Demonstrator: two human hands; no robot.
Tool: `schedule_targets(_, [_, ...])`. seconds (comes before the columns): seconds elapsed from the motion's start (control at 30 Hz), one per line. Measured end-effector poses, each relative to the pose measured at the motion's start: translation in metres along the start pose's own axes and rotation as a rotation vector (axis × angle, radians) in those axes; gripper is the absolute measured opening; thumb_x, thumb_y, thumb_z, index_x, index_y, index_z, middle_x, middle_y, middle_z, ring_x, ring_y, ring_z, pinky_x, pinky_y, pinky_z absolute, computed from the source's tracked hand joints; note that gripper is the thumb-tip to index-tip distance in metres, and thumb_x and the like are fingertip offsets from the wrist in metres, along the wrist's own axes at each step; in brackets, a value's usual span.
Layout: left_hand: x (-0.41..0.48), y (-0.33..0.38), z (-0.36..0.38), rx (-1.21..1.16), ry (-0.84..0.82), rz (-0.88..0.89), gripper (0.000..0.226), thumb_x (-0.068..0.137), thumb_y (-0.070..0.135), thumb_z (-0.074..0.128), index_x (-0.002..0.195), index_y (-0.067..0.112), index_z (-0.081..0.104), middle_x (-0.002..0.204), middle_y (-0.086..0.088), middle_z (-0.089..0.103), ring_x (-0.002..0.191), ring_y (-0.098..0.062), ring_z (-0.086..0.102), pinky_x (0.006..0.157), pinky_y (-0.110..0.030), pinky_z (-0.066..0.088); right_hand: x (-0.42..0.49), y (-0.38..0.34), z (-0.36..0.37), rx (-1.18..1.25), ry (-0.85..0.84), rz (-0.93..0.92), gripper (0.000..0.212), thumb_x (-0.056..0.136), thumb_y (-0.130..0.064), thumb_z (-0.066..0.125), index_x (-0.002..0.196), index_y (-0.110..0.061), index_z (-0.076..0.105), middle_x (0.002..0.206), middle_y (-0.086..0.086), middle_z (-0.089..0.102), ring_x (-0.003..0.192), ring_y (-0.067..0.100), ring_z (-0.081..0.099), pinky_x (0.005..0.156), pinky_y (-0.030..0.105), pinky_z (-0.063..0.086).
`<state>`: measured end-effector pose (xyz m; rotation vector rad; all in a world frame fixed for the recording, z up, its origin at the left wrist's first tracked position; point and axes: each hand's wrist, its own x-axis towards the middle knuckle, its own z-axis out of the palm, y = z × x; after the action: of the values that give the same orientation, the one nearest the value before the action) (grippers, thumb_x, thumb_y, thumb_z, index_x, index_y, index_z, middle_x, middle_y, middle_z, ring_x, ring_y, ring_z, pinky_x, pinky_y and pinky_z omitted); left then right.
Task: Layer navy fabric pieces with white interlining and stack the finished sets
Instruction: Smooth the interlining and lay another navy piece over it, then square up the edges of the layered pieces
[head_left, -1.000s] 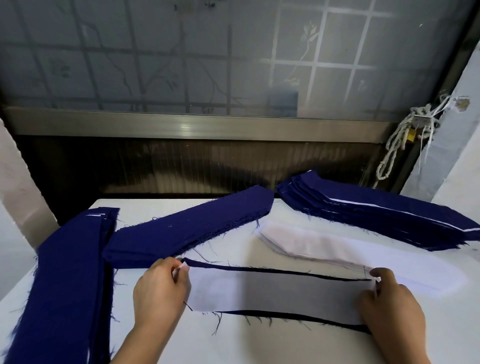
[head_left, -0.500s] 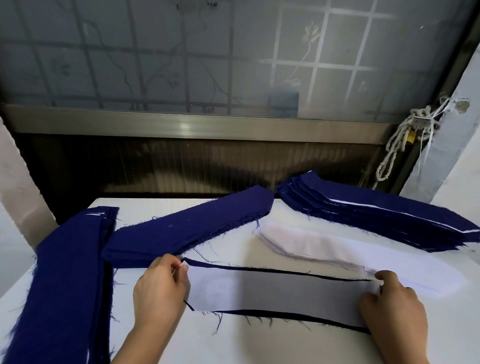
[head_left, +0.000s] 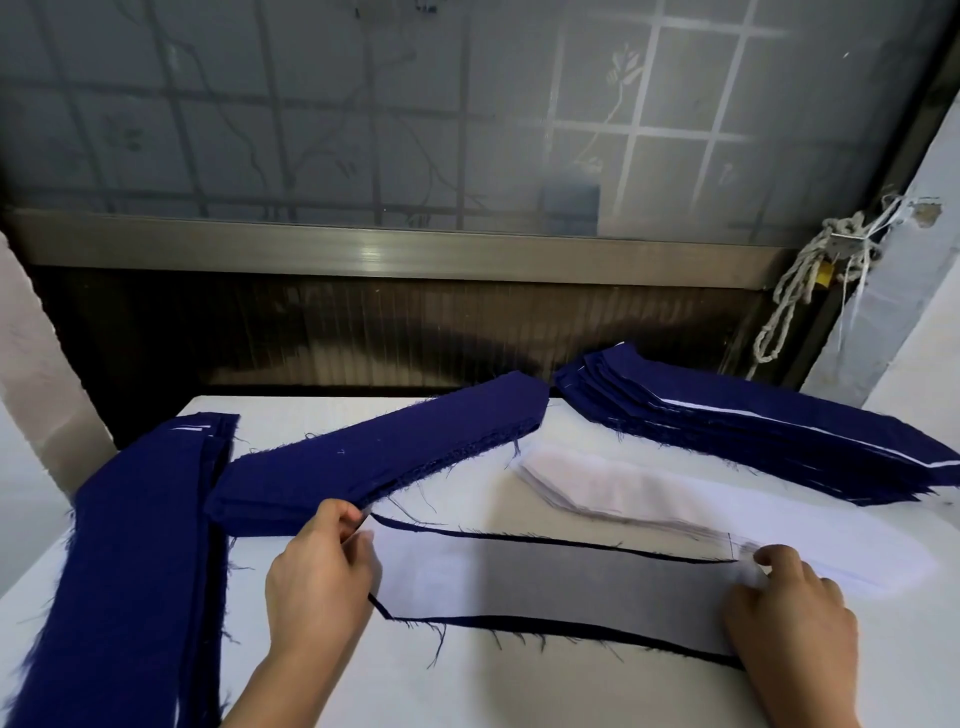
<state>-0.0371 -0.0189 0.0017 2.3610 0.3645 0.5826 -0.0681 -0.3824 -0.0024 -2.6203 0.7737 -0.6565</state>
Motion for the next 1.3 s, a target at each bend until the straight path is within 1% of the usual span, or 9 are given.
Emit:
schedule_targets(0.23, [0.0, 0.002, -0.002, 0.088, 0.013, 0.073, 0.01, 0.093, 0.021, 0.065, 0.099, 0.016, 0.058, 0.092, 0.002, 0.058, 0.066, -0.022, 0.056, 0.06, -0.037, 0.046, 0.002, -0.003, 0.0, -0.009, 0.049, 0.021, 0.038, 0.073, -0.001, 0.064, 0.11, -0.001, 0.06, 0.104, 0.026, 0.061, 0.098, 0.044, 0.051, 0.082, 0.049, 0.038])
schedule_targets(0.37, [0.0, 0.003, -0.001, 0.219, 0.082, 0.235, 0.018, 0.077, 0.008, 0.079, 0.089, 0.005, 0.065, 0.085, -0.009, 0.054, 0.06, -0.025, 0.048, 0.053, -0.034, 0.038, 0.0, -0.006, -0.002, -0.006, 0.078, -0.004, 0.048, 0.064, 0.004, 0.067, 0.111, -0.003, 0.063, 0.11, 0.024, 0.056, 0.103, 0.043, 0.049, 0.092, 0.05, 0.03])
schedule_targets(0.47, [-0.001, 0.003, 0.0, 0.239, 0.067, 0.313, 0.014, 0.078, 0.015, 0.078, 0.079, 0.01, 0.065, 0.077, -0.003, 0.052, 0.063, -0.024, 0.05, 0.054, -0.035, 0.042, 0.002, -0.012, 0.001, -0.055, 0.035, -0.134, 0.044, 0.067, 0.002, 0.069, 0.109, -0.006, 0.066, 0.11, 0.018, 0.059, 0.103, 0.041, 0.051, 0.094, 0.05, 0.03])
schedule_targets(0.57, [-0.003, 0.004, 0.001, 0.223, 0.032, 0.326, 0.016, 0.08, 0.017, 0.076, 0.073, 0.012, 0.064, 0.07, 0.001, 0.052, 0.061, -0.022, 0.05, 0.052, -0.034, 0.044, 0.011, -0.027, 0.013, -0.079, -0.024, -0.315, 0.032, 0.078, -0.01, 0.069, 0.11, -0.011, 0.066, 0.112, 0.009, 0.062, 0.104, 0.033, 0.054, 0.092, 0.047, 0.035])
schedule_targets(0.77, [-0.003, 0.005, 0.0, 0.208, -0.005, 0.316, 0.015, 0.088, 0.022, 0.068, 0.076, 0.014, 0.064, 0.07, 0.003, 0.054, 0.063, -0.019, 0.052, 0.053, -0.032, 0.044, 0.046, -0.087, 0.053, 0.104, -0.227, -0.565, 0.019, 0.096, -0.017, 0.052, 0.102, -0.01, 0.069, 0.104, 0.005, 0.063, 0.097, 0.026, 0.055, 0.084, 0.037, 0.045])
schedule_targets(0.87, [-0.004, 0.005, 0.001, 0.215, -0.031, 0.306, 0.018, 0.093, 0.029, 0.06, 0.079, 0.018, 0.063, 0.073, 0.006, 0.054, 0.067, -0.015, 0.052, 0.058, -0.03, 0.045, 0.062, -0.11, 0.067, 0.027, -0.246, -0.522, 0.017, 0.096, -0.023, 0.048, 0.1, -0.015, 0.063, 0.098, 0.0, 0.057, 0.092, 0.02, 0.052, 0.08, 0.034, 0.049])
schedule_targets(0.93, [-0.003, 0.005, 0.002, 0.211, -0.039, 0.3, 0.02, 0.093, 0.03, 0.058, 0.078, 0.018, 0.062, 0.073, 0.007, 0.053, 0.067, -0.014, 0.052, 0.058, -0.03, 0.045, 0.066, -0.119, 0.07, -0.06, -0.257, -0.505, 0.016, 0.094, -0.018, 0.045, 0.099, -0.015, 0.061, 0.096, 0.0, 0.055, 0.089, 0.019, 0.052, 0.076, 0.031, 0.049])
schedule_targets(1.1, [-0.002, 0.006, 0.003, 0.192, -0.048, 0.288, 0.019, 0.092, 0.029, 0.06, 0.075, 0.019, 0.061, 0.071, 0.008, 0.052, 0.065, -0.015, 0.051, 0.054, -0.031, 0.044, 0.061, -0.119, 0.075, -0.204, -0.226, -0.459, 0.013, 0.092, -0.012, 0.042, 0.098, -0.013, 0.053, 0.104, 0.002, 0.053, 0.095, 0.02, 0.052, 0.072, 0.028, 0.041])
schedule_targets(1.3, [-0.003, 0.004, 0.004, 0.185, -0.061, 0.271, 0.02, 0.092, 0.03, 0.06, 0.075, 0.02, 0.06, 0.071, 0.01, 0.05, 0.063, -0.013, 0.049, 0.052, -0.027, 0.038, 0.053, -0.107, 0.078, 0.031, -0.146, -0.341, 0.013, 0.093, -0.009, 0.045, 0.094, -0.007, 0.057, 0.097, 0.007, 0.056, 0.09, 0.024, 0.049, 0.077, 0.034, 0.044])
